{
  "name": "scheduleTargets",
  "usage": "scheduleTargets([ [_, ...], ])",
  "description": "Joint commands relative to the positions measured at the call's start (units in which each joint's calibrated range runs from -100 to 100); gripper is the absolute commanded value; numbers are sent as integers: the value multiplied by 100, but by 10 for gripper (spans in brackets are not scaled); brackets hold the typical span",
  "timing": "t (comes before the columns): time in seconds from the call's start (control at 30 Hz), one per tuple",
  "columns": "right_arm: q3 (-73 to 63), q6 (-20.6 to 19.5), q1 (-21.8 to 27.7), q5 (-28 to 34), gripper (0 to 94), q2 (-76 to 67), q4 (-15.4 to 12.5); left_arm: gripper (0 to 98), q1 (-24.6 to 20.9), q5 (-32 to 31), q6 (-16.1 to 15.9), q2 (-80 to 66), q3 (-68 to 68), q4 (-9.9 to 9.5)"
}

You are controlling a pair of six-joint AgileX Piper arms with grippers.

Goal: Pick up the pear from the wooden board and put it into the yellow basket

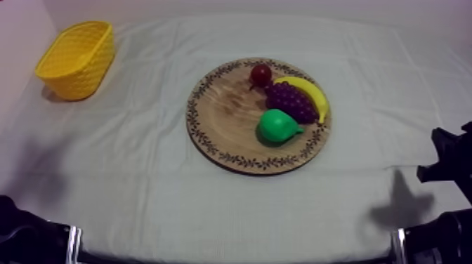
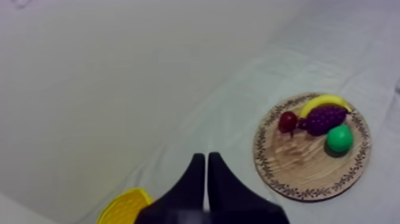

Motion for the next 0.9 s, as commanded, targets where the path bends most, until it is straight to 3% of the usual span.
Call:
scheduleTargets([
  [0.0,-1,-1,-1,0,3,-1,0,0,243,84,-28,439,-169,-7],
  [0.43,-1,-1,-1,0,3,-1,0,0,1355,196,68,2054,-738,-75],
  [0.87,-1,-1,-1,0,3,-1,0,3,1681,120,185,3895,-1552,-182],
])
